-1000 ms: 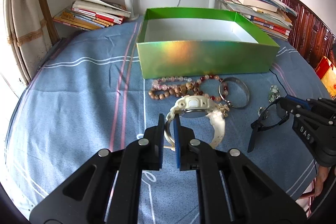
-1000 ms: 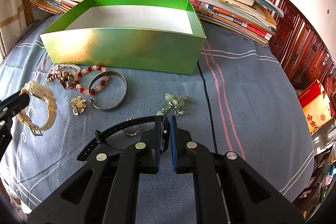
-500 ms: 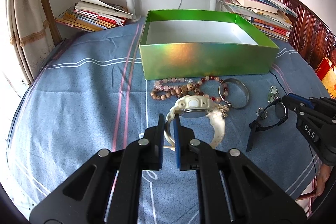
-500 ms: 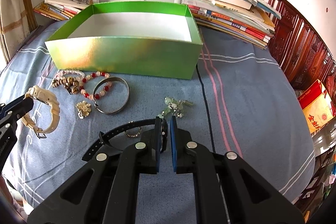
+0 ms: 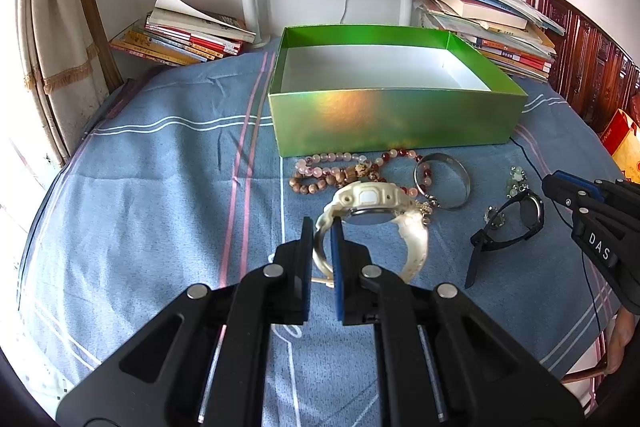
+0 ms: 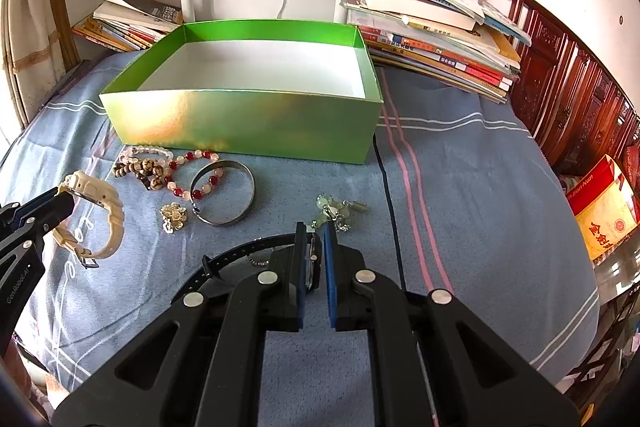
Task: Organize jewelry
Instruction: 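Close the left tool on the white watch while the right tool closes on the black watch strap, then lift both watches and carry them over the green box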
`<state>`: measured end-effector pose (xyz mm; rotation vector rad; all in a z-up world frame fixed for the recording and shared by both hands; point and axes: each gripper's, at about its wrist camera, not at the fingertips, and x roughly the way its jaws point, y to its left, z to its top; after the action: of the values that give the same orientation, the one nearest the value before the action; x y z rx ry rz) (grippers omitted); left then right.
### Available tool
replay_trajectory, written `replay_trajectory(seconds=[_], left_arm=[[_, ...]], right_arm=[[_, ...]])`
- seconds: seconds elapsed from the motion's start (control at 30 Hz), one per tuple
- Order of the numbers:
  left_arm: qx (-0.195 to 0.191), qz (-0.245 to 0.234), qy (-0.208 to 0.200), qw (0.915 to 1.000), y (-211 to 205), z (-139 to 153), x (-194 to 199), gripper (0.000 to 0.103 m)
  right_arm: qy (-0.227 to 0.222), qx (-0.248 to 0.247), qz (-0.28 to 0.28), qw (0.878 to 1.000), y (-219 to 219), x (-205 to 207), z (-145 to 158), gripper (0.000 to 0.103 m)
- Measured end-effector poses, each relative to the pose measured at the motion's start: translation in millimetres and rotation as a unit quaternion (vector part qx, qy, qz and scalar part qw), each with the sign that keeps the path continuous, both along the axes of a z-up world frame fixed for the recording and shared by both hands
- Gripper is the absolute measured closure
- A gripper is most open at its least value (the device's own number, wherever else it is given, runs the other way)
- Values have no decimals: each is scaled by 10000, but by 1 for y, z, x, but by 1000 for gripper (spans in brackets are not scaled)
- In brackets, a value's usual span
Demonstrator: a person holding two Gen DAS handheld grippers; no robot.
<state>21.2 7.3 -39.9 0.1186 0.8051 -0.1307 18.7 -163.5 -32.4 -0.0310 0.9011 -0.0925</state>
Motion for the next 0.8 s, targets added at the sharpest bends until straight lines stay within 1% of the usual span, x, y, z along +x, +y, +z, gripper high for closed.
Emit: replay_trajectory(seconds=[0.17,0.33,0.53,0.63,0.7,0.73,0.8], left_arm=[[10,4,3,10000,-2,0,-3,94],[22,-6,-12,10000,-2,1,-4,94],[6,-24,120,9999,-1,-5,4,94],[-142,-27,121,9998,9,4,15,93],[-424,-117,74,9990,18,18,24,93],[-485,-131,20,9987,21,24,28,93],[-483,-143,-159,9986,24,39,35,93]], right_arm=[[34,41,92,9999,5,-2,-3,94],[-69,41,87,9999,4,-3,3,94],[34,16,140,9999,7,3,-3,94],[-207,0,171,9996,7,9,14,94],[-515,57,211,9984,5,13,34,94],[-618,86,238,9978,5,15,42,94],[-823,128,317,9960,4,18,57,94]])
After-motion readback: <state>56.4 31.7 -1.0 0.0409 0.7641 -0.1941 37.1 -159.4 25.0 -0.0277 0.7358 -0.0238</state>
